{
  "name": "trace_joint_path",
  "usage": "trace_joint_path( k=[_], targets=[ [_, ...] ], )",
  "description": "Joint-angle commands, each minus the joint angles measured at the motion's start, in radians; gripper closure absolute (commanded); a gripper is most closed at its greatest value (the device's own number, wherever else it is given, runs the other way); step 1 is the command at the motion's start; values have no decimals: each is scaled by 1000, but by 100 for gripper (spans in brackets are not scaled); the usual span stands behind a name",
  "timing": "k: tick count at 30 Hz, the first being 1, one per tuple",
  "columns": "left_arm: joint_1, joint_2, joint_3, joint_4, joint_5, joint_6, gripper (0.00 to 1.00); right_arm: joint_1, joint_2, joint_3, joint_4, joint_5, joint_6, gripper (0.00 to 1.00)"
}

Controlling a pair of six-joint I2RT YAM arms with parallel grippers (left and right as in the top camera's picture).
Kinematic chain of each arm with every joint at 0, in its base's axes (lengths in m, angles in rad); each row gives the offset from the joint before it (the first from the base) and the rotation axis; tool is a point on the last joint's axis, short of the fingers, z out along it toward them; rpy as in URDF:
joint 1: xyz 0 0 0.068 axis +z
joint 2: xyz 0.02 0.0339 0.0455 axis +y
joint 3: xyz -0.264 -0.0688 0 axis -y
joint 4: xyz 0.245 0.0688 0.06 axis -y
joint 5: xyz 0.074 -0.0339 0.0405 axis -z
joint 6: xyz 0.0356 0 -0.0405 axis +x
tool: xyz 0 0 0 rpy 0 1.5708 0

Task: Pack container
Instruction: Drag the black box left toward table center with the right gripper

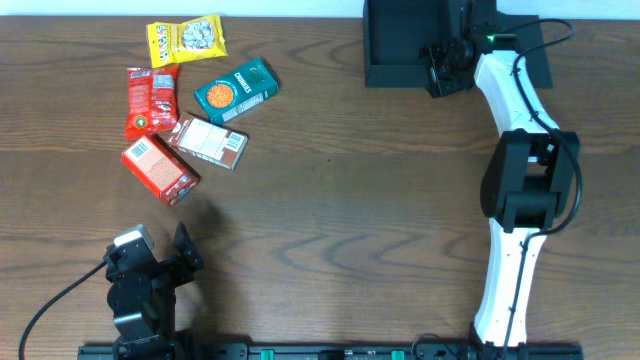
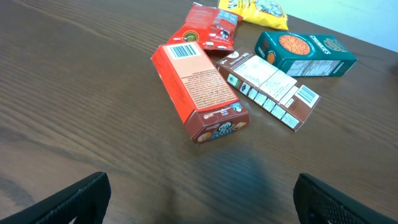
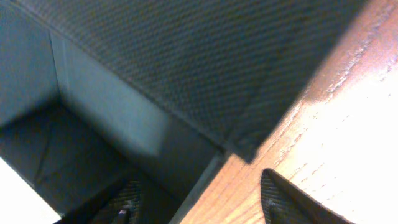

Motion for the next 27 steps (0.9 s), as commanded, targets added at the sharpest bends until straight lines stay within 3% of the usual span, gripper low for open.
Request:
trace_joint_path(
  k=[1,11,19,24,27],
  targets=[
    [-5,-6,-16,0,-18,0,5,3,9,22,-16,7,-28,52],
    [-5,-6,-16,0,-18,0,5,13,9,22,-193,-11,-210,82],
    [-5,-6,-16,0,-18,0,5,30,9,22,-355,-26,-426,85],
    [-5,-6,-16,0,-18,0,5,59,9,35,-436,-26,-527,98],
    [-5,-6,-16,0,-18,0,5,82,9,64,-489,-26,-592,99]
  ],
)
